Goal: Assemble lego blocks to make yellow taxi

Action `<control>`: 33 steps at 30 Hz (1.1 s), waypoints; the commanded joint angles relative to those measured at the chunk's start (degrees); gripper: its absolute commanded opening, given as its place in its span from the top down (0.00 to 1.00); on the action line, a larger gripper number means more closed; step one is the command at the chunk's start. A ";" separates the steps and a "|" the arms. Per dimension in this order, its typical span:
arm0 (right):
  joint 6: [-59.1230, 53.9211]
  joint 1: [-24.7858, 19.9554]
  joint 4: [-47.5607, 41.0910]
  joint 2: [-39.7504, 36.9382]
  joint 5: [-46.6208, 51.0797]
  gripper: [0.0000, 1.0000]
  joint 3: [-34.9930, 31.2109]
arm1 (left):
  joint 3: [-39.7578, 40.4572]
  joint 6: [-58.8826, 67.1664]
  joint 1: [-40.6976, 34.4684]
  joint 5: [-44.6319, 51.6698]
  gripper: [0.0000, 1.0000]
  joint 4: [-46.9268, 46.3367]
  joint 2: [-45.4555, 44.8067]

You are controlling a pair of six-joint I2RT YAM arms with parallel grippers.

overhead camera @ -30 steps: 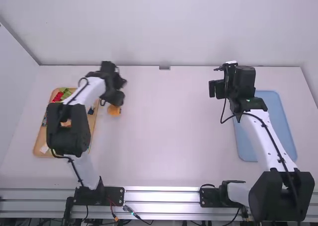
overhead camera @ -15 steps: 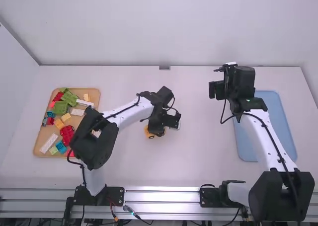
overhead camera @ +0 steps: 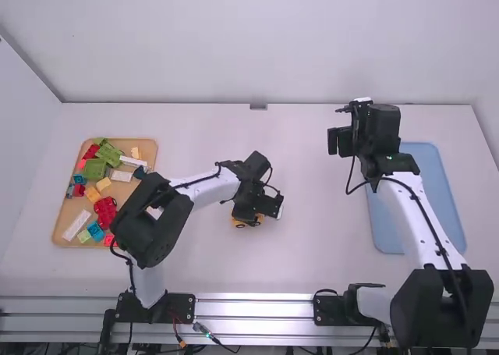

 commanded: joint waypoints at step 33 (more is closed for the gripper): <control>0.15 0.11 -1.09 0.46 -0.17 0.01 2.01 | 4.70 -1.55 -0.17 1.68 0.01 -5.05 -2.75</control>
